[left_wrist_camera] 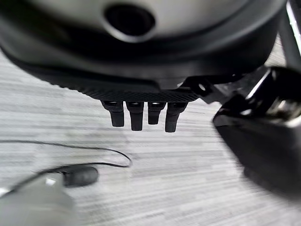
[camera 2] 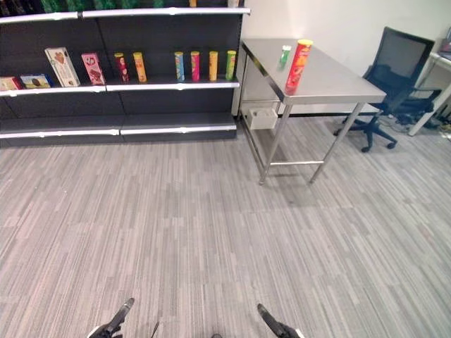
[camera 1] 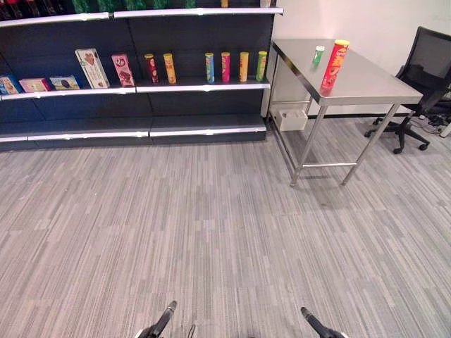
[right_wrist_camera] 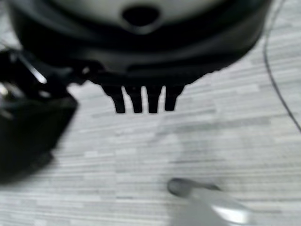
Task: Put the goods on the table back onto the shelves and tidy them up.
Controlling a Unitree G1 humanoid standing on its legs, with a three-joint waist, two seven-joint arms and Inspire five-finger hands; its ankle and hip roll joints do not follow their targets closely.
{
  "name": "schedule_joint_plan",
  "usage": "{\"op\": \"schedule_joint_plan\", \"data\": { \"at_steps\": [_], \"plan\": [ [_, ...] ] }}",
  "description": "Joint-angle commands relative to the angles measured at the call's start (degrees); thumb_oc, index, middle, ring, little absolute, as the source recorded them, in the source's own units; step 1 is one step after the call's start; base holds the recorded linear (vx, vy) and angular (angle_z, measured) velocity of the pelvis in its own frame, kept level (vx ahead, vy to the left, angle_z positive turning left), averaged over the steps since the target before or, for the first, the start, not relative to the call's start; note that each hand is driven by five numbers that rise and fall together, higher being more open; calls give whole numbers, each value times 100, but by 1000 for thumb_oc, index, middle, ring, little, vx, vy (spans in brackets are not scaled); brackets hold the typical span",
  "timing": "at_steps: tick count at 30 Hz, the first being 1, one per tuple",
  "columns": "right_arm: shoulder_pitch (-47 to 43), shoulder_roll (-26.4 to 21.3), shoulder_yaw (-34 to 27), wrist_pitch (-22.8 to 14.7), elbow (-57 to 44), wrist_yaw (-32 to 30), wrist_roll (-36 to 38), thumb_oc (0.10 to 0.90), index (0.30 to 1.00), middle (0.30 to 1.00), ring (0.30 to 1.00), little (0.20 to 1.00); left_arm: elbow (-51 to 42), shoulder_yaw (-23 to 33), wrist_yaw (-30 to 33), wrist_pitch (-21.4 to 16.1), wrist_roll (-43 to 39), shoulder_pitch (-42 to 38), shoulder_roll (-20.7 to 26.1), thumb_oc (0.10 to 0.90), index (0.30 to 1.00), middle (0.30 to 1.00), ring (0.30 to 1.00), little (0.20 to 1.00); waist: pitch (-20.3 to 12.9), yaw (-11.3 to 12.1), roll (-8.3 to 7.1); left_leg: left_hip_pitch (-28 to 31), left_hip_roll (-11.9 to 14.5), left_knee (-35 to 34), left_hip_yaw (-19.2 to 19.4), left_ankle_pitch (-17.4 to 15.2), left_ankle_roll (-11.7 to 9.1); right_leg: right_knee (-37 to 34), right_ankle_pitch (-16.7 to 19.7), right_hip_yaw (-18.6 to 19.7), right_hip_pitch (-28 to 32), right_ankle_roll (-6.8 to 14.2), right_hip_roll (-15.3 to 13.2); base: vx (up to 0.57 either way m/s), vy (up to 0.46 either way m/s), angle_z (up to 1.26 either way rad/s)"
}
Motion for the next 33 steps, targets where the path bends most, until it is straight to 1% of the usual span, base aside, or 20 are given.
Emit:
{"op": "schedule_joint_plan", "data": {
  "at_steps": [1, 9, 22, 33],
  "plan": [
    [-330, -194, 17, -221, -79, -111, 90, 800, 900, 900, 900, 900, 61, 89, -3, -224, -92, -271, 139, 800, 900, 900, 900, 900, 187, -99, -78, 99, 116, -86, 126, -215, -279, -249, -219, -91, 454, 650, -401, 2, -2, -10],
    [-241, -196, 5, -215, -143, -117, 82, 800, 900, 900, 900, 900, 24, 151, 35, -226, -115, -234, 158, 800, 900, 900, 900, 900, 179, -88, -81, 133, 137, -86, 117, -222, -292, -249, -246, -93, 485, 640, -399, -2, -11, -1],
    [-296, -305, 115, -213, -381, -153, -30, 800, 900, 900, 900, 900, 37, 123, 33, -214, -123, -194, 141, 800, 900, 900, 900, 900, 297, -17, -66, -22, 175, -86, 48, -129, -324, -249, -233, -162, 356, 626, -351, -3, -28, 1],
    [-261, -280, 152, -214, -238, -155, -3, 800, 900, 900, 900, 900, -31, 24, 42, -219, -109, -246, 137, 800, 900, 900, 900, 900, 378, -70, -52, -51, 223, -86, -23, -117, -344, -249, -304, -129, 349, 566, -268, 16, -25, 4]
  ]
}}
